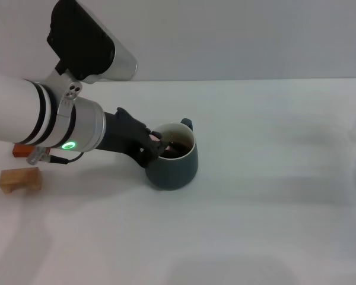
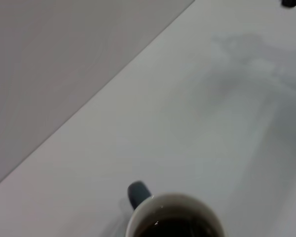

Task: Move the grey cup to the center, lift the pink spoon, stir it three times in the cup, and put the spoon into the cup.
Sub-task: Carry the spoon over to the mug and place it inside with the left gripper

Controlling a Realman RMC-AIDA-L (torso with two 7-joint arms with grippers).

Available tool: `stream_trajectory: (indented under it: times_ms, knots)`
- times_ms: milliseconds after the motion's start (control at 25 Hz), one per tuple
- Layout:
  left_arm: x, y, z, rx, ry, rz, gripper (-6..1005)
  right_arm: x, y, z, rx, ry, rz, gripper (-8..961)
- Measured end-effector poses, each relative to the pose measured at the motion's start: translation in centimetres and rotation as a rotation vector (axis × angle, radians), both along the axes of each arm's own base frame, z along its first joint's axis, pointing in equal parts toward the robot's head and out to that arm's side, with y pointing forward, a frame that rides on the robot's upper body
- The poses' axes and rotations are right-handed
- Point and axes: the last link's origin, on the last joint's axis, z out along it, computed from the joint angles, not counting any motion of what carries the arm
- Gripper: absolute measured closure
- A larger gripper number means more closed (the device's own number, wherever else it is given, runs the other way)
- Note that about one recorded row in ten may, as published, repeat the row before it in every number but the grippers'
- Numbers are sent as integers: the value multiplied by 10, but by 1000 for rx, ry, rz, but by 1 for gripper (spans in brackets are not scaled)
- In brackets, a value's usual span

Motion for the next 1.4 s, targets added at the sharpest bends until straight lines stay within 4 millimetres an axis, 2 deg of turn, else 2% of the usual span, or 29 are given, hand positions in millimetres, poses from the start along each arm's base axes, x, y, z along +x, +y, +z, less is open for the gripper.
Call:
stream_trajectory:
  times_ms: [440,600,1040,1080,1400]
  knots:
    - [21,6,-2,20,-104,-80,852,0,0,-1,-1,1,-1,954]
    - [22,10,-3,53,-125,-91,852,0,0,-1,-4,1,-5,954]
    - [10,17,-10,63,-107,-66,852,2,0,-1,-7,-1,-10,954]
    - [3,19,-7,69,-91,-51,852,1,0,0,-7,-1,-10,954]
    - [-4,14,-2,29,-63,-13,852,0,3,0,-7,-3,-4,954]
